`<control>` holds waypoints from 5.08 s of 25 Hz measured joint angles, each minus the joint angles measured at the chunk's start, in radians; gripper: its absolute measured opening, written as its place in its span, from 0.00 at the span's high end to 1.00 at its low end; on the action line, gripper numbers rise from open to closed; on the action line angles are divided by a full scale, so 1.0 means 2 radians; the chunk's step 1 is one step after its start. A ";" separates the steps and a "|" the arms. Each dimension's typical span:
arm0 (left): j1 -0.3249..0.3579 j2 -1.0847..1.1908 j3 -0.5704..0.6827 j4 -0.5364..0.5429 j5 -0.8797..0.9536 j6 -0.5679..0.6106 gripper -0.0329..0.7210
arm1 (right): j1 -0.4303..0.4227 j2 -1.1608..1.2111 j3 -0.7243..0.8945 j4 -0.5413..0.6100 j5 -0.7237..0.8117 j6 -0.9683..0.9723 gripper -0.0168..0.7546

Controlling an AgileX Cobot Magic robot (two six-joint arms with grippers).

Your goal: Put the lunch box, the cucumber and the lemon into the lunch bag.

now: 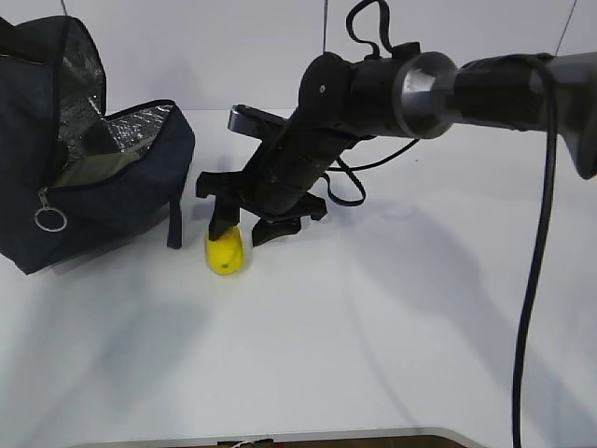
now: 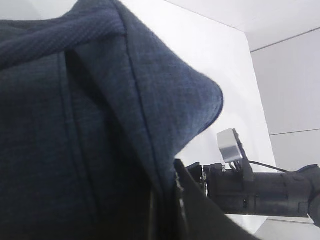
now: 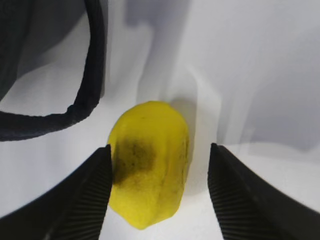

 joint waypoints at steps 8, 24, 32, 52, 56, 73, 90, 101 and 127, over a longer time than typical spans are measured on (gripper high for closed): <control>0.000 0.000 0.000 0.001 0.000 0.000 0.97 | 0.004 0.002 -0.012 0.001 -0.003 0.001 0.31; 0.000 0.000 0.000 0.001 0.000 0.001 0.97 | 0.017 0.011 -0.018 -0.016 -0.001 0.002 0.18; 0.000 0.000 0.000 0.001 0.000 0.001 0.97 | 0.019 0.021 -0.018 -0.019 0.000 0.002 0.22; 0.000 0.000 0.000 0.001 0.000 0.004 0.97 | 0.019 0.028 -0.036 -0.023 0.051 0.001 0.50; 0.000 0.000 0.000 0.005 0.000 0.004 0.97 | 0.019 0.029 -0.092 -0.041 0.114 0.000 0.51; 0.000 -0.002 0.000 0.027 0.002 0.005 0.97 | 0.019 0.037 -0.297 0.016 0.091 -0.007 0.51; 0.000 -0.002 0.000 0.020 0.002 0.005 0.97 | 0.020 0.111 -0.297 0.212 -0.022 -0.075 0.38; 0.000 -0.002 0.000 0.020 0.002 0.005 0.97 | 0.019 0.111 -0.297 0.221 -0.009 -0.090 0.29; 0.000 -0.002 0.000 0.021 0.002 0.005 0.97 | -0.008 0.094 -0.297 0.035 0.086 -0.042 0.33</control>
